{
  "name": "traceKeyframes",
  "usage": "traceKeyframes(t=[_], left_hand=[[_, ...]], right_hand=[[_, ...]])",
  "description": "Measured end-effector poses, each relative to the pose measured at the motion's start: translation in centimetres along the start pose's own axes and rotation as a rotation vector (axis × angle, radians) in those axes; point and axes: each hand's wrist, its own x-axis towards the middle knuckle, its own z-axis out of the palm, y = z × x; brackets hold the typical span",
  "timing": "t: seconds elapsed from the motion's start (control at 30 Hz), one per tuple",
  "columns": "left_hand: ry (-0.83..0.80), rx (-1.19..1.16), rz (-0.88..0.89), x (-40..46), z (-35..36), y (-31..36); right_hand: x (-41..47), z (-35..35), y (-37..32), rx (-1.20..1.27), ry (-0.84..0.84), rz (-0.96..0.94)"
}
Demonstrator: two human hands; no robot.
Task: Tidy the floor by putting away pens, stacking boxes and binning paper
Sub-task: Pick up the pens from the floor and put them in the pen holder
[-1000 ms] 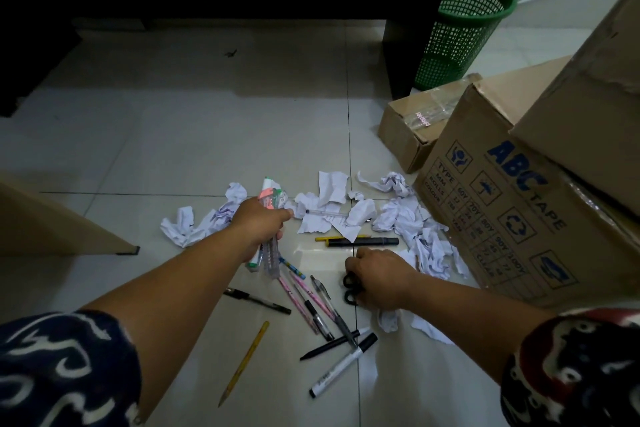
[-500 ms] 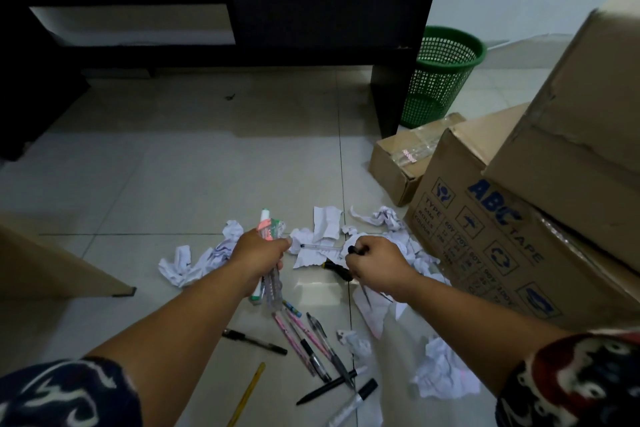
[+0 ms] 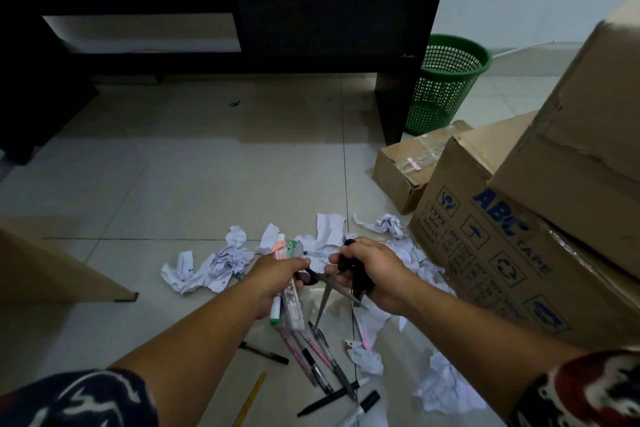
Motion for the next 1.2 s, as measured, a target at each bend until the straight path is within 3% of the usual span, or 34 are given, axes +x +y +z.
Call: traceKeyframes(t=[0.3,0.53,0.8,0.93,1.1,1.2], left_hand=[[-0.055,0.003,0.171,-0.5,0.4,1.0],[-0.05,-0.086,0.146,-0.6,0.9,1.5],[0.089,-0.195,0.143,-0.1,0.6,1.5],[0.107,-0.067,0.142,-3.7,0.8,3.7],[0.181,0.001,0.165,-12.5,0.6,11.1],[0.216,-0.006,0.153,-19.8,0.5,18.6]], right_hand=[[0.3,0.8,1.7,-0.079,0.005,0.057],[-0.1,1.0,1.8,0.003,-0.201,0.141],[-0.4,1.6,0.7,0.034,0.051,0.049],[-3.1,2.2,-3.0,0.079,0.15,0.019],[-10.8,5.2,-9.7,-0.004,0.218,-0.014],[-18.1,8.1,-17.2,-0.011,0.278,-0.011]])
